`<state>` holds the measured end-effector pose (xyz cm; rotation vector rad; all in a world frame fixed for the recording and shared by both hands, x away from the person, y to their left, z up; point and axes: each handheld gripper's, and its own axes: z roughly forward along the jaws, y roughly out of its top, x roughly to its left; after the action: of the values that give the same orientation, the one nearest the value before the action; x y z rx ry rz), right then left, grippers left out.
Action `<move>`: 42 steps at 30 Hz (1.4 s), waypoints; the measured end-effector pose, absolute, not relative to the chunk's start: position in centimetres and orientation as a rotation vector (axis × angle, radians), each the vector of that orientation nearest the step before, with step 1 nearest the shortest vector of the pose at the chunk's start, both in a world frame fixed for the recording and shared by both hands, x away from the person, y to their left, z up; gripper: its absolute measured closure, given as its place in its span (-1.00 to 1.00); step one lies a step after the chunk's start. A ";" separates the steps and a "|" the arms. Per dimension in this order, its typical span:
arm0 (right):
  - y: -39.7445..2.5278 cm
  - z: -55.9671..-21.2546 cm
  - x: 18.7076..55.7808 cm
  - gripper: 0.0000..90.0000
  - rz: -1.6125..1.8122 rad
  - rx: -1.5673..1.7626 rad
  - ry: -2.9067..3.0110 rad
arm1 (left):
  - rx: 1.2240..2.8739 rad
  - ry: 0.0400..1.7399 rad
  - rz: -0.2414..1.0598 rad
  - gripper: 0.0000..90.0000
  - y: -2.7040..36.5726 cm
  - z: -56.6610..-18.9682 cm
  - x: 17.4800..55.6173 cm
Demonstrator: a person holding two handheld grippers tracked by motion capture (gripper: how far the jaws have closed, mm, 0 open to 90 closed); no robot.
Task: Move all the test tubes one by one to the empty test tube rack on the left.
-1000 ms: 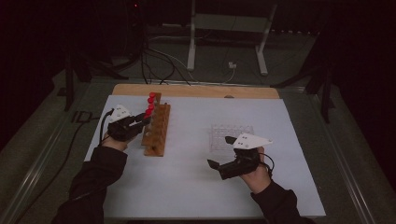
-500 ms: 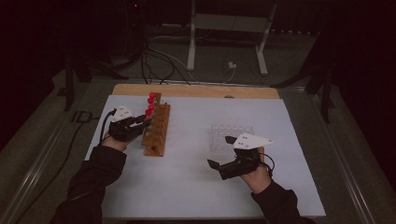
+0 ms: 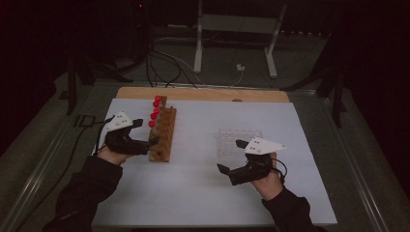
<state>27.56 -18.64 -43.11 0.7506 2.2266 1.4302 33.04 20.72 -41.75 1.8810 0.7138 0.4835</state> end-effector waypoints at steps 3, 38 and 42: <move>-18.9 -43.1 27.5 -1.00 1.432 0.754 2.220 | 1.886 0.668 0.449 -0.96 20.6 -41.5 32.1; -24.0 -47.6 25.9 -1.00 1.355 0.863 2.212 | 1.955 0.606 0.374 -0.97 21.1 -50.1 25.1; -24.8 -48.5 25.7 -1.00 1.327 0.879 2.224 | 1.979 0.627 0.413 -0.97 21.8 -50.9 25.2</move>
<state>25.73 -24.82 -48.46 0.8790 2.2236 1.3268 25.18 21.77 -50.87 1.9789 0.6268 0.4126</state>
